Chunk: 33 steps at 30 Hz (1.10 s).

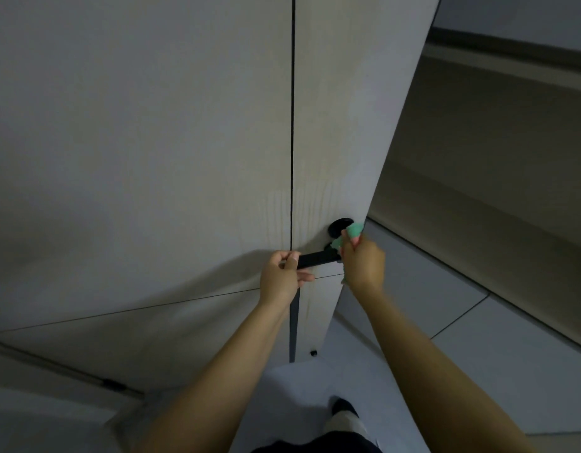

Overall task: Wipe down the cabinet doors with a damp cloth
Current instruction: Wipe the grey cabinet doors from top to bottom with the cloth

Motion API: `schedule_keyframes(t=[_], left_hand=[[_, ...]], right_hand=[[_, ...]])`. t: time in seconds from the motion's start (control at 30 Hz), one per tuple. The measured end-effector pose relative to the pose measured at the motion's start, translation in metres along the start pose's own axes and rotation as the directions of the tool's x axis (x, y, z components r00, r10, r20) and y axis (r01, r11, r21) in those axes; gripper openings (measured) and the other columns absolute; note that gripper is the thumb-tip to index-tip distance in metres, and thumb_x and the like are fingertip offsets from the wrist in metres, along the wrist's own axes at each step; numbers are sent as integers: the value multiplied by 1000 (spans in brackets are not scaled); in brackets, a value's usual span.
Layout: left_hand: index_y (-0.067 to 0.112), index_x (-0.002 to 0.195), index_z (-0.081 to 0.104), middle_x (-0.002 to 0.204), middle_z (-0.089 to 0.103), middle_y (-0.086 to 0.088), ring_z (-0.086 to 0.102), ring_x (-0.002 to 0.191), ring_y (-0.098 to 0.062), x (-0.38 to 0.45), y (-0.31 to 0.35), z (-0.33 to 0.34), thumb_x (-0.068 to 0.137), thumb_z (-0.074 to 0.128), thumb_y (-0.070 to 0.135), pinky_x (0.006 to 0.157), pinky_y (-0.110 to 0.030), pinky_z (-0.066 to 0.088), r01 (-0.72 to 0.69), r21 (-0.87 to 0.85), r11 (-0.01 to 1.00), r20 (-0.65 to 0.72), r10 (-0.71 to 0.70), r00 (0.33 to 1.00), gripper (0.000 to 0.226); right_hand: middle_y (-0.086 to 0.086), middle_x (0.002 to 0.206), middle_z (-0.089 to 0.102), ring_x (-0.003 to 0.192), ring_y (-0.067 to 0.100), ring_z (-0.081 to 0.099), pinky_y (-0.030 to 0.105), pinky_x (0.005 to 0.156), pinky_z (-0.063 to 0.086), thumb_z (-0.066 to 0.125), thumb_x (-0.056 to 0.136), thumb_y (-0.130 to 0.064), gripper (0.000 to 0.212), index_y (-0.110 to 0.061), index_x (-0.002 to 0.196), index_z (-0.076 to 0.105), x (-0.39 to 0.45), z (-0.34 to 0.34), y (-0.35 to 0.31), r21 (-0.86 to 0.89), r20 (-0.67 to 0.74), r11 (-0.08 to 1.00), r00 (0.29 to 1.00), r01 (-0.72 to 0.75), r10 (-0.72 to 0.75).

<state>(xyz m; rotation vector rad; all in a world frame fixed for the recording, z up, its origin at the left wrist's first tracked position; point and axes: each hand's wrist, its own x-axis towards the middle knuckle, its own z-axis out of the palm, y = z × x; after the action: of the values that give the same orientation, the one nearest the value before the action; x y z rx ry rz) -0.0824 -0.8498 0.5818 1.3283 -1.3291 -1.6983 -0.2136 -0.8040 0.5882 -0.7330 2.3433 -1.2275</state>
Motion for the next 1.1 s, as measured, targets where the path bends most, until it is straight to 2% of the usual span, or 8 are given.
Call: schedule_keyframes(t=[0.13, 0.23, 0.33, 0.47, 0.63, 0.77, 0.9, 1.1], left_hand=[[15, 104, 54, 79, 69, -2, 65, 57, -6, -4, -5, 3, 102, 42, 21, 60, -18, 49, -36, 13, 999, -31, 37, 999, 13], [14, 102, 54, 89, 69, -7, 65, 54, -4, -7, -9, 7, 102, 41, 20, 52, -13, 47, -45, -8, 999, -77, 45, 996, 15], [15, 102, 54, 91, 69, -6, 65, 53, -2, -10, -11, 10, 102, 40, 20, 52, -12, 47, -46, -16, 999, -116, 43, 992, 15], [13, 104, 54, 76, 68, 1, 67, 60, -8, -21, -14, 17, 99, 50, 24, 59, -19, 49, -51, -45, 998, -173, 42, 984, 14], [17, 101, 51, 87, 67, 2, 70, 74, -15, -45, -14, 36, 82, 73, 37, 83, -37, 56, -75, -57, 996, -285, 56, 957, 35], [20, 97, 48, 83, 69, -2, 69, 83, -19, -63, -22, 50, 73, 80, 43, 84, -41, 55, -94, 19, 995, -417, 93, 904, 46], [25, 92, 46, 95, 64, -4, 64, 88, -19, -93, -32, 61, 69, 82, 43, 69, -25, 48, -94, 132, 987, -519, 149, 842, 46], [16, 99, 43, 83, 51, 3, 51, 73, -10, -141, -38, 64, 72, 80, 45, 62, -22, 41, -2, 232, 973, -566, 136, 813, 54]], right_hand=[[4, 69, 59, 60, 22, 57, 30, 53, 45, 52, 98, -25, 25, -10, 78, 53, -19, -13, 14, -10, -77, 995, 992, 103, -104], [-8, 59, 52, 52, 6, 50, 21, 48, 37, 49, 99, -32, 32, -24, 68, 46, -30, -25, 17, 55, -80, 993, 992, 105, -101], [-9, 60, 53, 52, 2, 49, 10, 40, 33, 50, 99, -32, 29, -25, 70, 46, -33, -31, 16, 80, -51, 990, 993, 114, -110], [-4, 64, 58, 54, 5, 53, 7, 39, 35, 51, 98, -32, 28, -23, 72, 48, -29, -40, 21, 150, 11, 980, 991, 129, -132], [2, 64, 58, 56, 13, 53, 14, 43, 38, 53, 96, -35, 34, -16, 69, 51, -20, -59, 37, 173, 140, 970, 971, 169, -194], [-1, 58, 50, 52, 9, 46, 17, 44, 33, 54, 95, -36, 37, -17, 65, 47, -18, -82, 54, 133, 289, 956, 912, 262, -290], [-2, 59, 54, 53, 7, 50, 9, 42, 33, 54, 95, -37, 36, -17, 66, 48, -22, -117, 69, 138, 445, 933, 821, 331, -357], [-7, 67, 57, 57, 1, 56, 6, 48, 38, 56, 95, -29, 23, -17, 75, 53, -47, -155, 78, 262, 481, 896, 756, 359, -444]])
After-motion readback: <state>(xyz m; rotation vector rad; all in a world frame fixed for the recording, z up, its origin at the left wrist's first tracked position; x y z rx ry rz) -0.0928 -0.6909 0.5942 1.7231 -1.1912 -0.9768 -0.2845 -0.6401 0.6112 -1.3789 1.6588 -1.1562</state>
